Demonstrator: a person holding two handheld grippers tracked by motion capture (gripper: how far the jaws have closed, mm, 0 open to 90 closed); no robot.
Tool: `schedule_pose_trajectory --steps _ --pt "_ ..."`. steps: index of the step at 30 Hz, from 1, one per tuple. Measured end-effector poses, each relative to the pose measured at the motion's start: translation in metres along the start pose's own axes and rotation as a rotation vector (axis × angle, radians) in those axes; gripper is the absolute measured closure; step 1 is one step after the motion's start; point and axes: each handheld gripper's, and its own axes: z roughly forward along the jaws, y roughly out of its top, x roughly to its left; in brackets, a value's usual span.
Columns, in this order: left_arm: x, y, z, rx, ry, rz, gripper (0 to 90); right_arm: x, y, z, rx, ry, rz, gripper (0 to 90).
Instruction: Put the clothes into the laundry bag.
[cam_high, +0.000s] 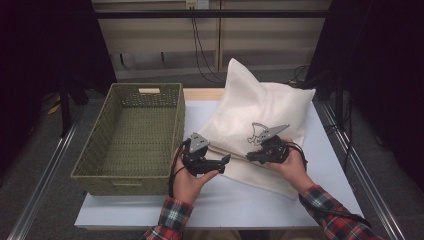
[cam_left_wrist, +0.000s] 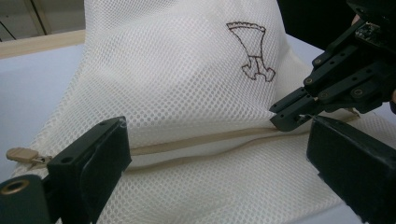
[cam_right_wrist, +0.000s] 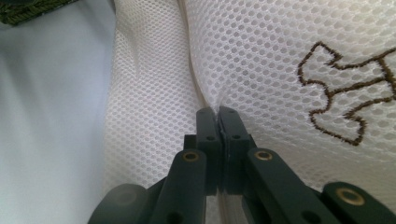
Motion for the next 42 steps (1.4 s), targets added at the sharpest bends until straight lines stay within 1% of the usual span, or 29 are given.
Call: schedule_pose_trajectory --steps 2,3,4,5,6,7,8,9,10,12,13,15,16,17,18,19,20,22,23,24,27,28,32,36,37,38,40,41,42 --pt "0.0 0.0 0.0 -0.004 0.0 0.002 6.1 0.0 0.0 0.0 0.002 0.0 0.002 88.8" --pt "0.0 0.0 0.0 -0.002 0.001 0.002 6.1 0.001 0.0 0.0 0.009 -0.011 0.006 88.8" --pt "0.0 0.0 0.0 -0.005 -0.002 0.0 6.1 0.001 -0.001 0.0 0.01 0.0 0.001 88.8" --pt "0.0 0.0 0.0 -0.004 -0.001 0.003 6.1 0.001 -0.001 0.001 0.01 -0.008 -0.002 88.9" --pt "0.0 0.0 0.0 -0.001 0.006 0.005 6.1 0.001 -0.001 0.002 0.005 0.007 -0.002 88.9" --pt "0.0 0.0 0.0 -0.001 -0.002 0.003 6.1 0.001 -0.001 0.002 0.004 0.007 -0.004 88.9" --pt "0.0 0.0 0.0 -0.001 0.006 0.006 6.1 0.001 -0.001 0.002 0.011 0.005 0.001 88.9" --pt "0.0 0.0 0.0 -0.002 0.002 0.008 6.1 0.002 -0.001 0.003 0.012 -0.008 0.0 88.9" --pt "-0.001 0.0 0.001 -0.003 0.0 0.0 6.1 0.002 -0.002 0.003 0.013 -0.006 -0.003 88.9" --pt "0.0 0.0 0.001 -0.002 0.0 0.008 6.1 0.001 -0.002 0.004 0.009 0.004 -0.002 88.9" --pt "-0.001 0.0 0.001 -0.003 -0.004 0.001 6.1 0.001 -0.002 0.005 0.012 -0.004 -0.009 88.9" --pt "-0.001 0.0 0.001 -0.002 -0.002 0.007 6.1 0.002 -0.002 0.005 0.02 -0.002 -0.005 89.0" --pt "-0.001 0.0 0.001 -0.002 -0.005 0.006 6.1 0.001 -0.002 0.006 0.008 0.008 0.002 89.0" --pt "-0.001 0.0 0.001 -0.006 -0.007 -0.002 6.1 0.001 -0.002 0.006 0.01 0.008 0.0 89.0" --pt "-0.001 0.0 0.001 -0.006 -0.002 0.001 6.1 0.001 -0.003 0.006 0.011 0.009 -0.002 89.0" --pt "-0.001 0.0 0.001 -0.004 0.0 0.004 6.1 0.001 -0.003 0.007 0.013 0.008 -0.007 89.0" --pt "-0.001 0.0 0.001 -0.004 -0.002 0.001 6.1 0.002 -0.003 0.006 0.022 -0.006 -0.004 89.0" --pt "-0.001 0.0 0.001 -0.004 0.001 0.002 6.1 0.003 -0.003 0.007 0.024 -0.004 -0.009 89.1" --pt "-0.002 0.0 0.002 -0.004 -0.001 0.002 6.1 0.002 -0.004 0.008 0.018 0.011 -0.013 89.1" --pt "-0.002 0.0 0.002 -0.004 0.0 0.004 6.1 0.002 -0.004 0.008 0.019 0.012 -0.012 89.1" --pt "-0.002 0.0 0.002 -0.004 0.0 0.003 6.1 0.004 -0.004 0.009 0.026 -0.004 -0.001 89.1" --pt "-0.001 0.0 0.001 0.002 0.001 0.01 6.1 0.003 -0.005 0.009 0.021 0.01 -0.011 89.1" --pt "-0.001 -0.001 0.002 0.001 0.0 0.008 6.1 0.004 -0.005 0.01 0.021 0.005 -0.004 89.1" --pt "-0.001 0.0 0.002 0.003 0.0 0.01 6.1 0.003 -0.005 0.011 0.027 -0.006 -0.018 89.2" --pt "-0.001 0.0 0.002 0.002 -0.002 0.012 6.1 0.003 -0.005 0.011 0.027 -0.006 -0.017 89.2" --pt "-0.001 0.0 0.002 0.002 0.001 0.01 6.1 0.003 -0.006 0.011 0.023 0.01 -0.017 89.2" --pt "-0.001 -0.001 0.002 0.001 -0.001 0.011 6.1 0.004 -0.006 0.012 0.023 0.007 -0.01 89.2" --pt "-0.001 -0.001 0.002 0.002 0.001 0.011 6.1 0.005 -0.006 0.012 0.029 -0.005 -0.008 89.2" --pt "-0.001 -0.001 0.002 0.001 -0.001 0.006 6.1 0.004 -0.006 0.012 0.031 -0.001 -0.013 89.2"
